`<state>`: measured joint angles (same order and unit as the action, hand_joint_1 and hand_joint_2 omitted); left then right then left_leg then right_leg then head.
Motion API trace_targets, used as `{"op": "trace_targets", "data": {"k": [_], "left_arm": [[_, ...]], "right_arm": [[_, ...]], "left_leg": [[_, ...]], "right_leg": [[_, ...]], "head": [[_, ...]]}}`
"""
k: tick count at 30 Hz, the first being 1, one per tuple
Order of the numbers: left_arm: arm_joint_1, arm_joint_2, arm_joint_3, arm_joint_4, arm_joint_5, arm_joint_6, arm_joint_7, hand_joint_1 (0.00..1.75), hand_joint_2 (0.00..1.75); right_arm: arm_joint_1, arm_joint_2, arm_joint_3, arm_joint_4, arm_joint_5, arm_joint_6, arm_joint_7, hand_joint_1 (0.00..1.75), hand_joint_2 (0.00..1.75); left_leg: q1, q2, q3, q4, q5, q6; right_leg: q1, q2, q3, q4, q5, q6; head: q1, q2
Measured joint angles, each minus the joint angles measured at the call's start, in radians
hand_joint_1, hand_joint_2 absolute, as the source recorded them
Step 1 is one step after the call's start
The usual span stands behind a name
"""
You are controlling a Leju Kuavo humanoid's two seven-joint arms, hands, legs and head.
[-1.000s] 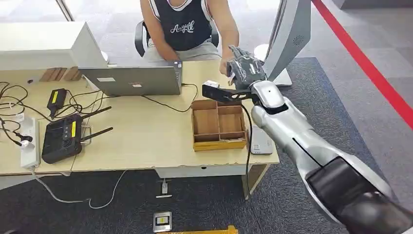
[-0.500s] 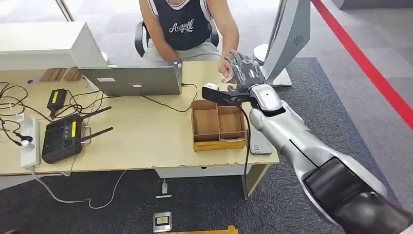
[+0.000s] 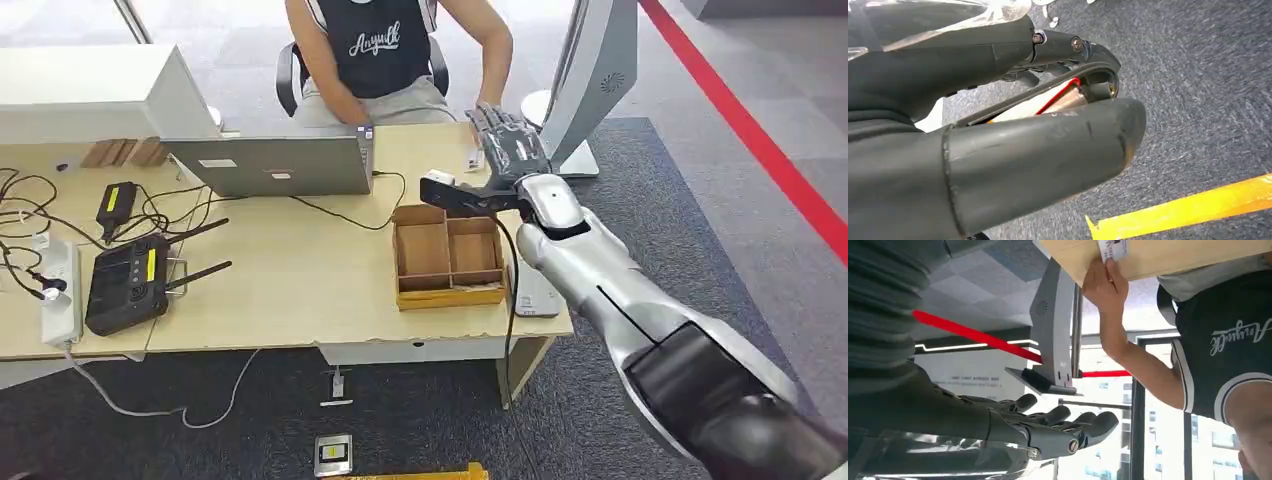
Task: Pass the card to the sensor for recognition and then transmit it.
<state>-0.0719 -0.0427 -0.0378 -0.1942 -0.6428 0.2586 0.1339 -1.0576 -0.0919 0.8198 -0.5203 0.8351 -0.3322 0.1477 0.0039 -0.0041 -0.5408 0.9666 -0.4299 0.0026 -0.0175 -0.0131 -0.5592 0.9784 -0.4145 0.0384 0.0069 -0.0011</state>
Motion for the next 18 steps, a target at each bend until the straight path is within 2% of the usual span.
{"op": "trace_targets", "data": {"k": [6, 18], "left_arm": [[0.001, 0.000, 0.000, 0.000, 0.027, 0.004, 0.010, 0.00, 0.00], [0.001, 0.000, 0.000, 0.000, 0.033, 0.005, 0.010, 0.00, 0.00]], "right_arm": [[0.037, -0.020, -0.018, -0.059, -0.065, -0.023, -0.028, 0.00, 1.75], [0.075, -0.056, -0.039, -0.150, -0.072, -0.022, -0.026, 0.00, 1.75]], "left_leg": [[0.000, 0.000, 0.000, 0.000, 0.000, 0.000], [0.000, 0.000, 0.000, 0.000, 0.000, 0.000]], "right_leg": [[0.000, 0.000, 0.000, 0.000, 0.000, 0.000], [0.000, 0.000, 0.000, 0.000, 0.000, 0.000]], "head": [[0.000, 0.000], [0.000, 0.000]]}}
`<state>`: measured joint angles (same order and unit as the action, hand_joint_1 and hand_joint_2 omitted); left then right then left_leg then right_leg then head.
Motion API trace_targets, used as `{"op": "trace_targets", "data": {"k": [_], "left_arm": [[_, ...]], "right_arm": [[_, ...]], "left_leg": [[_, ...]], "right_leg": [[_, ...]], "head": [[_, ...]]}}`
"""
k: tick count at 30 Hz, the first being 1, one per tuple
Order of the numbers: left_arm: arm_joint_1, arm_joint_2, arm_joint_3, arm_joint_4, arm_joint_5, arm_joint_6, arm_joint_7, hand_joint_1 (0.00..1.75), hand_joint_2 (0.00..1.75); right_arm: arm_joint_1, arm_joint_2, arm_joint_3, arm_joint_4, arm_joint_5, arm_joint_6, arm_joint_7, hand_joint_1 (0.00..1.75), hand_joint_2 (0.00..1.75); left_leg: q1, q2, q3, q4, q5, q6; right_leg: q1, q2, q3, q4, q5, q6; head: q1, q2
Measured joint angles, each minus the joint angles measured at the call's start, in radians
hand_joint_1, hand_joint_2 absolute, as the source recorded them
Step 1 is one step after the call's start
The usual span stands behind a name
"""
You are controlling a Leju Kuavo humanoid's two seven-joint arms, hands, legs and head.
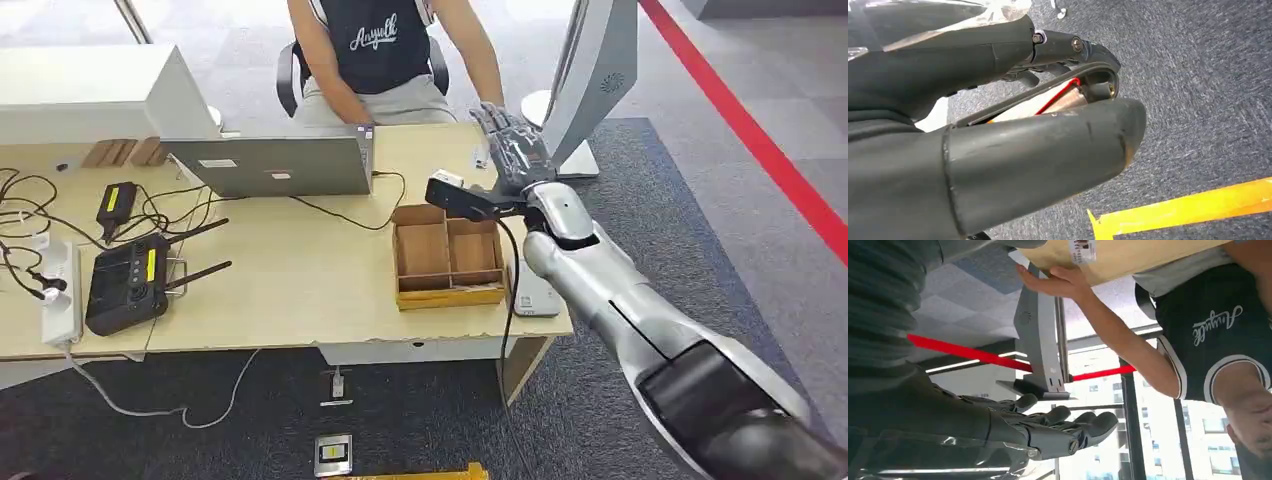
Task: Pass the card to the sensor for recognition and then transmit it.
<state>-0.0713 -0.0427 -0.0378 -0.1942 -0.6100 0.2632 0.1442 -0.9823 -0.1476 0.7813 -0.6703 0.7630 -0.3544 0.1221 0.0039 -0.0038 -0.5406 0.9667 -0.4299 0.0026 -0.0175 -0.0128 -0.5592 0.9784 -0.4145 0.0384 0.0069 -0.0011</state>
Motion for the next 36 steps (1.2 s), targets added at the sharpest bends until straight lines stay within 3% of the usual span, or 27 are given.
{"op": "trace_targets", "data": {"k": [6, 12, 19, 36], "left_arm": [[0.000, 0.000, 0.000, 0.000, 0.012, 0.000, 0.006, 0.00, 0.00], [0.002, 0.001, 0.000, 0.000, 0.029, 0.000, 0.009, 0.00, 0.00], [0.002, 0.006, 0.000, 0.000, 0.055, 0.004, 0.016, 0.00, 0.00], [0.001, 0.009, 0.000, 0.000, 0.062, 0.002, 0.023, 0.00, 0.00]], "right_arm": [[0.032, -0.023, -0.014, -0.062, -0.037, 0.017, -0.012, 0.00, 1.75], [0.173, -0.106, -0.031, -0.301, -0.013, 0.114, 0.050, 0.00, 1.75], [0.348, -0.183, -0.057, -0.554, -0.007, 0.167, 0.041, 0.00, 1.75], [0.503, -0.226, -0.072, -0.751, 0.000, 0.204, 0.016, 0.00, 1.75]], "left_leg": [[0.000, 0.000, 0.000, 0.000, 0.000, 0.000], [0.000, 0.000, 0.000, 0.000, 0.000, 0.000], [0.000, 0.000, 0.000, 0.000, -0.001, 0.000], [0.000, 0.000, 0.000, 0.000, -0.001, 0.000]], "right_leg": [[0.000, 0.000, 0.000, 0.000, 0.000, 0.000], [0.000, 0.000, 0.000, -0.001, 0.000, 0.000], [0.000, 0.000, 0.000, -0.001, 0.000, 0.000], [0.000, 0.000, 0.000, -0.001, 0.000, 0.000]], "head": [[0.000, 0.000], [0.000, 0.000], [0.000, 0.000], [0.000, 0.000]]}}
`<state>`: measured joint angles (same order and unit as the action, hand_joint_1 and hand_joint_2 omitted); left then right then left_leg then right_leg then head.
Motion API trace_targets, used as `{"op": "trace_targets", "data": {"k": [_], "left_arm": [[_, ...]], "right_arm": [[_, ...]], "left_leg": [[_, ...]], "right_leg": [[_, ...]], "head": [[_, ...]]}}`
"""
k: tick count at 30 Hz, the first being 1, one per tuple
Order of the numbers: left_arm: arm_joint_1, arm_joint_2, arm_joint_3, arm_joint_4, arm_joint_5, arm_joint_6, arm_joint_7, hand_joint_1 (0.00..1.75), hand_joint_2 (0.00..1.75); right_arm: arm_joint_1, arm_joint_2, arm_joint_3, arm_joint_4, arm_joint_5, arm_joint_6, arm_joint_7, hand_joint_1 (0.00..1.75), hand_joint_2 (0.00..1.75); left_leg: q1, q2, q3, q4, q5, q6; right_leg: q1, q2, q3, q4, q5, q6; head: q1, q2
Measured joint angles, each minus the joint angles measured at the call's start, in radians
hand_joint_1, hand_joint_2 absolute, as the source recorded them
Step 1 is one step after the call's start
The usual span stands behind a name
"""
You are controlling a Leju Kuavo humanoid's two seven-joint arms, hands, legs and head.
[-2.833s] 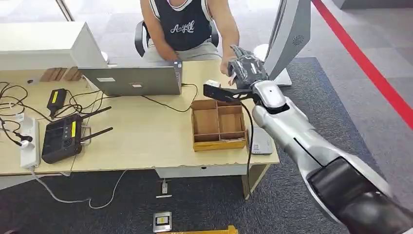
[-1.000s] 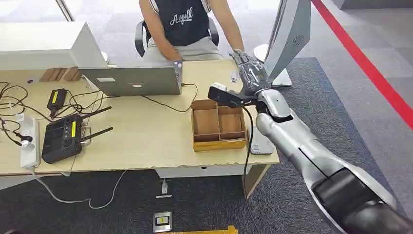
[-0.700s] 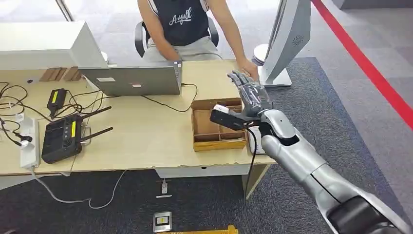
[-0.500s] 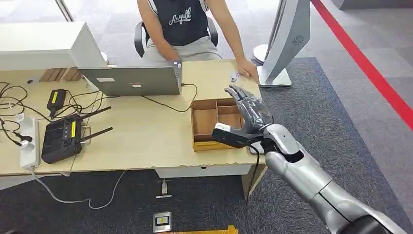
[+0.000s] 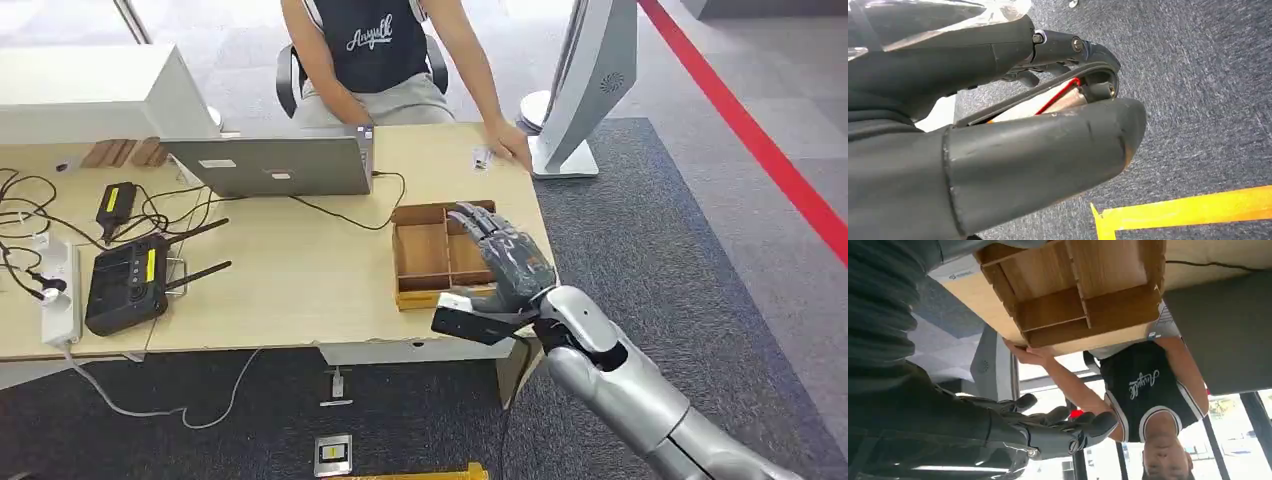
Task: Pass the card to the sensor for recognition and then transmit it.
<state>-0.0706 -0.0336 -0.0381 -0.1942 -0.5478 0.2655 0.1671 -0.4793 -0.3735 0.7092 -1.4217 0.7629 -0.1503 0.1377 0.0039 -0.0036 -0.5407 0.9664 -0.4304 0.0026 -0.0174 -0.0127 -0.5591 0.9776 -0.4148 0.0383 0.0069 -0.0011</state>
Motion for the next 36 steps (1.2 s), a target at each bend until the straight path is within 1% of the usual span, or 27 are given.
{"op": "trace_targets", "data": {"k": [4, 6, 7, 9, 14, 20, 36], "left_arm": [[0.000, 0.000, -0.001, 0.000, -0.003, -0.002, 0.001, 0.00, 0.00], [0.000, 0.000, -0.005, 0.000, -0.003, -0.003, 0.003, 0.00, 0.00], [0.000, 0.000, -0.009, 0.000, -0.003, -0.003, 0.003, 0.00, 0.00], [0.000, 0.000, -0.014, 0.000, -0.005, -0.003, 0.001, 0.00, 0.00], [-0.001, 0.000, -0.026, 0.000, -0.006, -0.003, 0.000, 0.00, 0.00], [-0.001, 0.000, -0.036, 0.000, 0.001, -0.005, 0.005, 0.00, 0.00], [-0.001, 0.000, -0.049, -0.001, 0.002, -0.005, 0.006, 0.00, 0.00]], "right_arm": [[0.019, -0.001, -0.003, -0.013, 0.008, 0.019, 0.000, 0.00, 1.75], [0.022, 0.000, 0.001, -0.012, 0.054, 0.046, 0.013, 0.00, 1.75], [0.022, 0.001, 0.005, -0.010, 0.097, 0.056, 0.027, 0.00, 1.75], [0.023, 0.005, 0.009, 0.000, 0.159, 0.063, 0.039, 0.00, 1.75], [0.022, 0.020, 0.010, 0.045, 0.221, 0.069, 0.044, 0.00, 1.75], [0.020, 0.037, 0.006, 0.105, 0.243, 0.056, 0.071, 0.00, 1.75], [0.013, 0.061, -0.001, 0.182, 0.244, 0.053, 0.074, 0.00, 1.75]], "left_leg": [[0.000, 0.000, 0.000, 0.000, 0.000, 0.000], [0.000, 0.000, 0.000, 0.000, 0.000, 0.000], [0.000, 0.000, 0.000, 0.000, 0.000, 0.000], [0.000, 0.000, 0.000, 0.000, 0.000, 0.000], [0.000, 0.000, 0.000, 0.000, 0.000, 0.000], [0.000, 0.000, 0.000, 0.000, 0.000, 0.000], [0.000, 0.000, 0.000, 0.000, 0.000, 0.000]], "right_leg": [[0.000, 0.000, 0.000, 0.000, 0.000, 0.000], [0.000, 0.000, 0.000, 0.000, 0.000, 0.000], [0.000, 0.000, 0.000, 0.000, 0.000, 0.000], [0.000, 0.000, 0.000, 0.000, 0.000, 0.000], [0.000, 0.000, 0.000, 0.000, 0.000, 0.000], [0.000, 0.000, 0.000, 0.000, 0.000, 0.000], [0.000, 0.000, 0.000, 0.000, 0.000, 0.000]], "head": [[0.000, 0.000], [0.000, 0.000], [0.000, 0.000], [0.000, 0.000], [0.000, 0.000], [0.000, 0.000], [0.000, 0.000]]}}
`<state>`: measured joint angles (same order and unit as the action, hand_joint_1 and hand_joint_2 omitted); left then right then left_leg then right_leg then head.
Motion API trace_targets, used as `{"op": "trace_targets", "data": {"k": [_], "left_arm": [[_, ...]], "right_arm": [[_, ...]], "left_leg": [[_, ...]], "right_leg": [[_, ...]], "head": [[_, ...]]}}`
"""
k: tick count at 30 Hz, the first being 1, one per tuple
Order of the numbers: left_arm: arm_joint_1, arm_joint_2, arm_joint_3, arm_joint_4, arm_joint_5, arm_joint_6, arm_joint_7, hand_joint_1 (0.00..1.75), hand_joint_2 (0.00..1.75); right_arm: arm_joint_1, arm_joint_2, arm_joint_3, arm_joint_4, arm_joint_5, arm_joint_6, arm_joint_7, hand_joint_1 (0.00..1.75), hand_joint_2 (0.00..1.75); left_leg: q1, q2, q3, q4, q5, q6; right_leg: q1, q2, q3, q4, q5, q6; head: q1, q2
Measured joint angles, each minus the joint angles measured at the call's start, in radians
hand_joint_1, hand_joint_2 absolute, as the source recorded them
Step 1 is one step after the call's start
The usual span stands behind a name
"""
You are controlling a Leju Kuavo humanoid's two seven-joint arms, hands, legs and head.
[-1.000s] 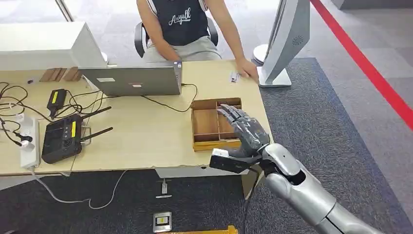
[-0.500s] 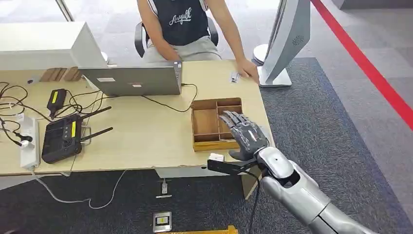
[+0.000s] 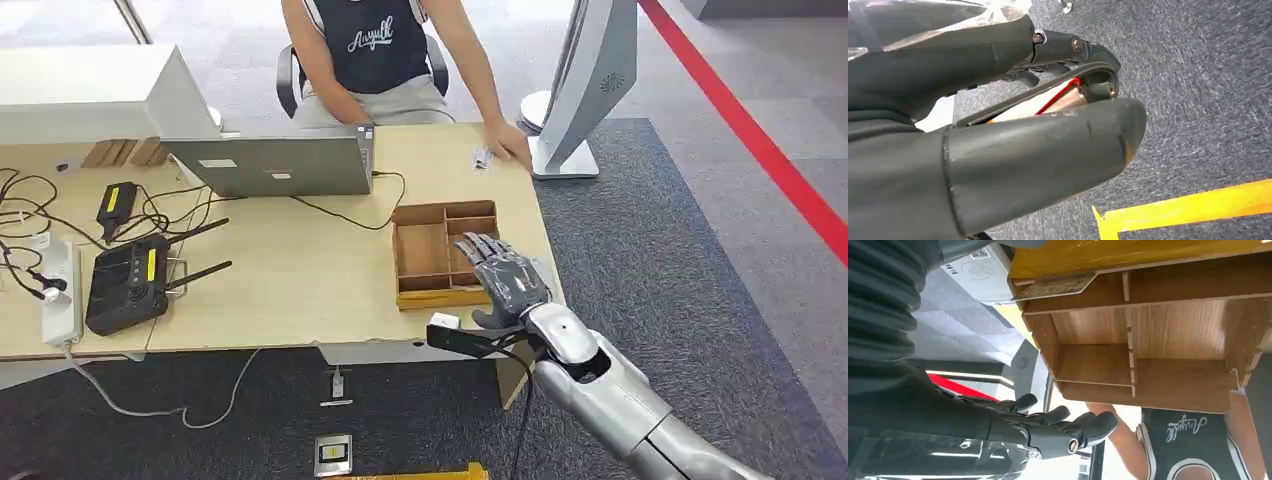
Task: Pass the card to the sensor for recognition and then transmit it.
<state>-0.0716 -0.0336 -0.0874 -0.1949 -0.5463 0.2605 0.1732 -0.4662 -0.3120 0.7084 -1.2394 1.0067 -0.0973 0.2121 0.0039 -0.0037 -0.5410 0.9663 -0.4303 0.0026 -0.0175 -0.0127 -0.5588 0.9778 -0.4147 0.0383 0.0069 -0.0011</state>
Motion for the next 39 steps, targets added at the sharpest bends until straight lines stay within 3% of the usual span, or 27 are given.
{"op": "trace_targets", "data": {"k": [19, 24, 29, 39], "left_arm": [[0.000, 0.000, 0.000, 0.000, 0.001, 0.000, 0.000, 0.00, 0.00], [-0.002, 0.000, -0.001, -0.001, 0.013, 0.000, 0.002, 0.00, 0.00], [-0.001, 0.000, -0.002, -0.001, 0.014, 0.000, 0.003, 0.00, 0.00], [-0.001, 0.000, -0.016, -0.001, 0.016, 0.000, 0.003, 0.00, 0.00]], "right_arm": [[-0.002, 0.008, -0.002, 0.024, -0.005, -0.004, 0.000, 0.00, 1.75], [-0.082, 0.032, -0.008, 0.188, -0.098, -0.144, -0.071, 0.00, 1.75], [-0.112, 0.057, -0.008, 0.295, -0.105, -0.152, -0.077, 0.00, 1.75], [-0.127, 0.085, -0.007, 0.391, -0.107, -0.154, -0.075, 0.00, 1.75]], "left_leg": [[0.000, 0.000, 0.000, 0.000, 0.000, 0.000], [0.000, -0.001, -0.001, 0.000, 0.000, 0.000], [0.000, 0.000, -0.001, 0.000, 0.001, 0.000], [0.000, 0.000, -0.001, 0.000, 0.001, 0.000]], "right_leg": [[0.000, 0.000, 0.000, 0.000, 0.000, 0.000], [0.000, 0.000, 0.000, 0.000, 0.000, 0.000], [0.000, 0.000, 0.000, 0.000, 0.001, 0.000], [0.000, 0.000, -0.001, 0.000, 0.000, 0.000]], "head": [[0.000, 0.000], [0.000, 0.000], [0.000, 0.000], [0.000, 0.000]]}}
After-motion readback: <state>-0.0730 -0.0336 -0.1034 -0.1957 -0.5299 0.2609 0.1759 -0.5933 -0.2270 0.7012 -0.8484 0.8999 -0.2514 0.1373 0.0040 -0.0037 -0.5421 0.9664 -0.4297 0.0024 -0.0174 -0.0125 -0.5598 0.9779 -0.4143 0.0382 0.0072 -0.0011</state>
